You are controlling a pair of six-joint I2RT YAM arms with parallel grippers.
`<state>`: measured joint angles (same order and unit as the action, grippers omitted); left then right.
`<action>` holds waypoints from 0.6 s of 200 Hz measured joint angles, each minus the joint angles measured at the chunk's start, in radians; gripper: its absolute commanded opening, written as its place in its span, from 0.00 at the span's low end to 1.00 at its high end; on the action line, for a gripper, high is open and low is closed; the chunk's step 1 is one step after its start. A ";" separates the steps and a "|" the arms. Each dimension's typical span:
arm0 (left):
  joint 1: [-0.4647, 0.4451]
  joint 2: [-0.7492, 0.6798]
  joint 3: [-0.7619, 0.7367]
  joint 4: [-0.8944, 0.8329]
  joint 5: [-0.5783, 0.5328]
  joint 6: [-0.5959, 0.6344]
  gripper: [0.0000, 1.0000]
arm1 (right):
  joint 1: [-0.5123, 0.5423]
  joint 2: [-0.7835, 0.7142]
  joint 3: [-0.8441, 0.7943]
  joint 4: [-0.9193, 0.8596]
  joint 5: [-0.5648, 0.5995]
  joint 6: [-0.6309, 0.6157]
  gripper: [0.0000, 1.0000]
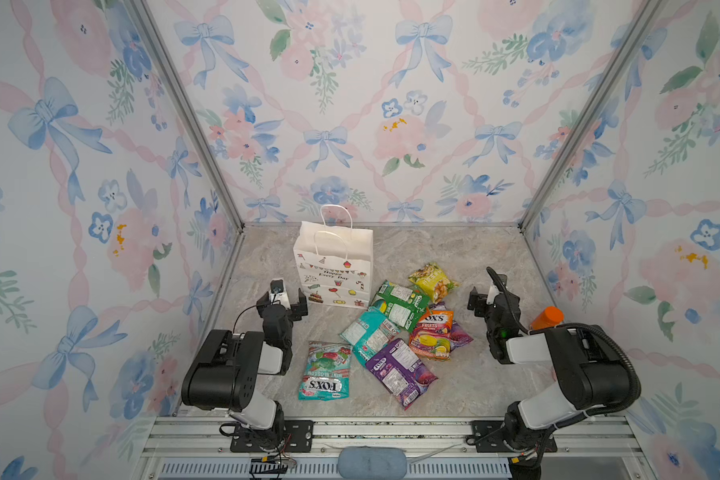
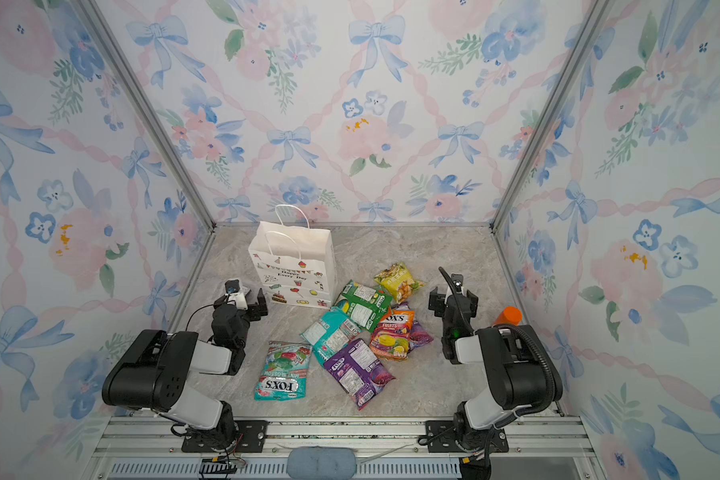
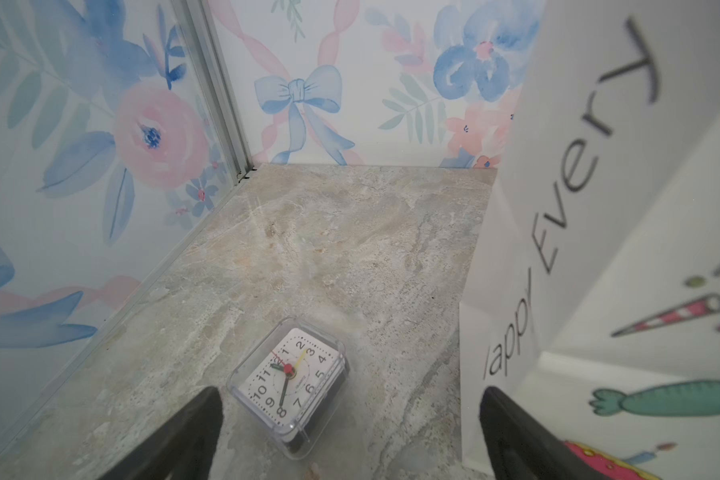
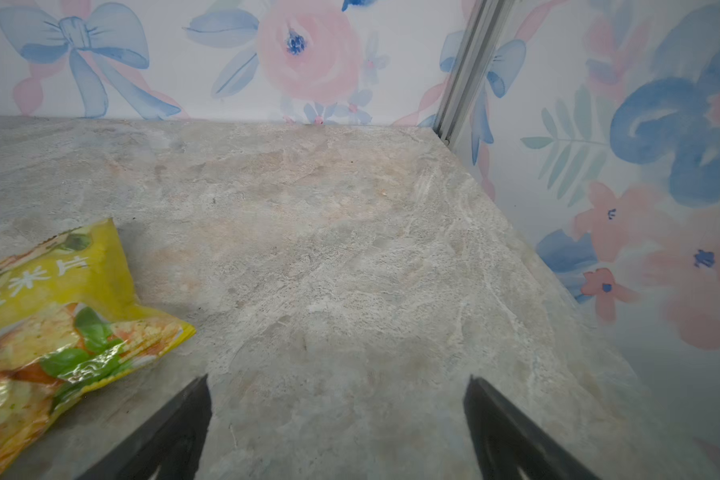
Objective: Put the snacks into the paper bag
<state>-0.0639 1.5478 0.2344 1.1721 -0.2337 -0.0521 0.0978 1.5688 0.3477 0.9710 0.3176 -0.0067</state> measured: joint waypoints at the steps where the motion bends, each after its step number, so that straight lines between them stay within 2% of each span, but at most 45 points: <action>1: 0.000 0.000 0.000 0.000 0.000 0.000 0.98 | 0.000 0.000 0.000 0.000 0.000 0.000 0.97; 120: 0.000 0.000 0.000 0.000 0.000 0.000 0.98 | 0.000 0.000 0.000 -0.015 -0.003 0.003 0.96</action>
<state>-0.0639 1.5478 0.2344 1.1721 -0.2337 -0.0521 0.0978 1.5688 0.3481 0.9562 0.3141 -0.0032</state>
